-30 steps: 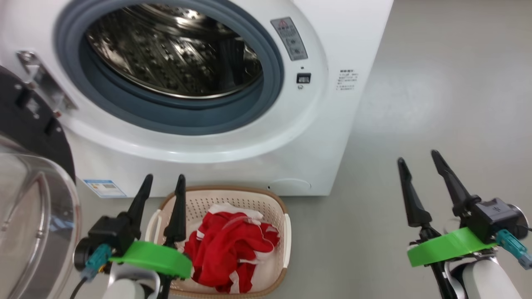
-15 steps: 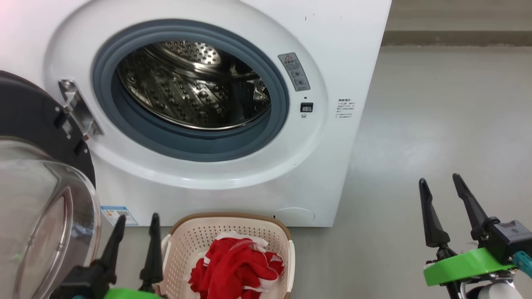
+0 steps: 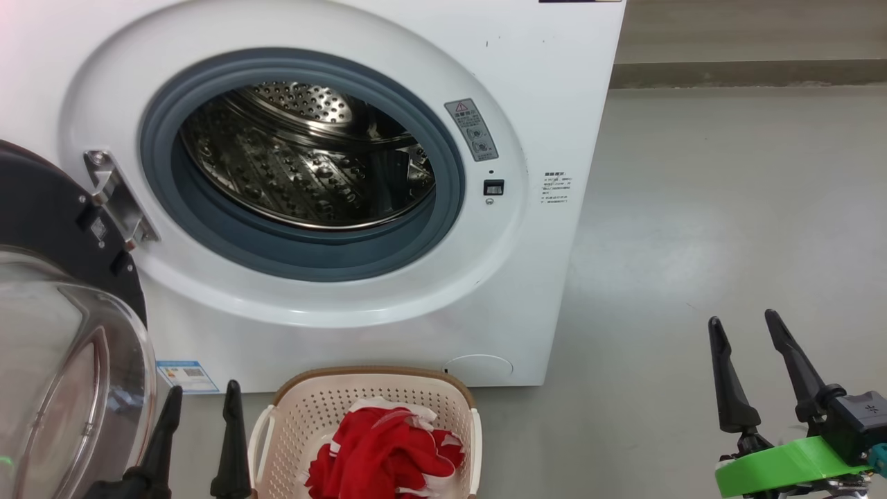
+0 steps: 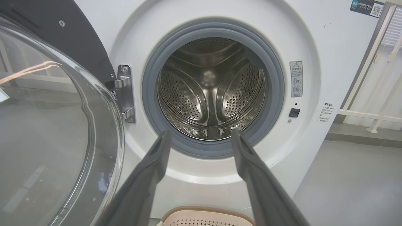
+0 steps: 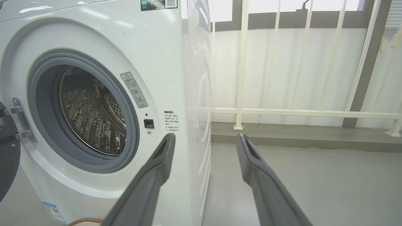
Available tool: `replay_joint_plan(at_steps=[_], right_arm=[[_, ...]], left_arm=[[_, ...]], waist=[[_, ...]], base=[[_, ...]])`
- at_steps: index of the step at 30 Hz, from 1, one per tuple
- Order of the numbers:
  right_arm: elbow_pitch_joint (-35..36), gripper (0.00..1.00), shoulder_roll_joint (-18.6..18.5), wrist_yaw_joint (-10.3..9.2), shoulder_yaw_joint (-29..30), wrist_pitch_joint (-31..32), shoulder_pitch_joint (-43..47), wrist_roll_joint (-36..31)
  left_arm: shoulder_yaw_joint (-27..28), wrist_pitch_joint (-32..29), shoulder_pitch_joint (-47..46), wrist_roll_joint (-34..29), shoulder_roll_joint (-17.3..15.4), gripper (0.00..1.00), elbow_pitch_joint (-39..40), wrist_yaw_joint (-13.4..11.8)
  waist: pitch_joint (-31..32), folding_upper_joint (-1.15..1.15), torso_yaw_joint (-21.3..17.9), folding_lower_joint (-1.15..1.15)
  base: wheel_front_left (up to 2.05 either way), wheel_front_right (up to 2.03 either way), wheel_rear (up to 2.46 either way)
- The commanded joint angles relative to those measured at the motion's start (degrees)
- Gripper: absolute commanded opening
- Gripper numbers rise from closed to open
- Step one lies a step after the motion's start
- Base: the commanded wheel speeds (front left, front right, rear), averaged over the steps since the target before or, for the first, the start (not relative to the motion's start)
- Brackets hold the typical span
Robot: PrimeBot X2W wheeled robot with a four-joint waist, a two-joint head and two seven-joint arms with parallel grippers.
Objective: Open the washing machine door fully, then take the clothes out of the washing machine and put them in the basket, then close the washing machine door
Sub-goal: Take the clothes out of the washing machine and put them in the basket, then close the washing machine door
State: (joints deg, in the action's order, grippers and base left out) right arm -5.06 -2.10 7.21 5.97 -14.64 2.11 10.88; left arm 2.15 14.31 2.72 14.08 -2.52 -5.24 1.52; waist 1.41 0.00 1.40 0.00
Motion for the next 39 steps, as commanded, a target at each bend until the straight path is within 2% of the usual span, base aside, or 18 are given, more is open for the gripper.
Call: replay_joint_plan(at_steps=[1,11,18,32,39], right_arm=[[1.81,1.0,-0.77,0.28,-0.86,-0.36,-1.2,-0.58],[2.05,1.0,-0.77,0.28,-1.17,-0.36,-0.91,-0.58],[1.92,1.0,-0.77,0.28,-1.2,-0.36,-0.79,-0.52],[1.57,1.0,-0.77,0.28,-1.43,-0.36,-0.57,-0.55],[1.41,1.0,-0.77,0.28,-1.8,-0.36,-0.68,-0.39]], left_arm=[[2.22,0.69,-0.32,-0.5,-0.71,1.0,2.12,-0.41],[1.58,0.67,0.09,-0.65,-0.9,1.0,2.95,-0.84],[1.16,0.2,0.27,-1.66,-1.35,1.0,3.33,-2.02],[-0.76,-0.37,0.67,-1.34,-1.89,1.0,4.27,-1.24],[-1.07,-0.43,0.85,-1.26,-2.18,1.0,4.89,-1.46]], waist=[[0.01,0.0,-0.14,0.0],[0.24,0.0,-0.37,0.0],[0.46,0.0,-0.51,0.0],[0.65,0.0,0.09,0.0],[0.55,0.0,0.24,0.0]], base=[[0.0,0.0,0.0],[0.0,0.0,0.0],[-0.44,0.44,0.0],[-1.63,1.63,0.0],[-0.94,0.94,0.0]])
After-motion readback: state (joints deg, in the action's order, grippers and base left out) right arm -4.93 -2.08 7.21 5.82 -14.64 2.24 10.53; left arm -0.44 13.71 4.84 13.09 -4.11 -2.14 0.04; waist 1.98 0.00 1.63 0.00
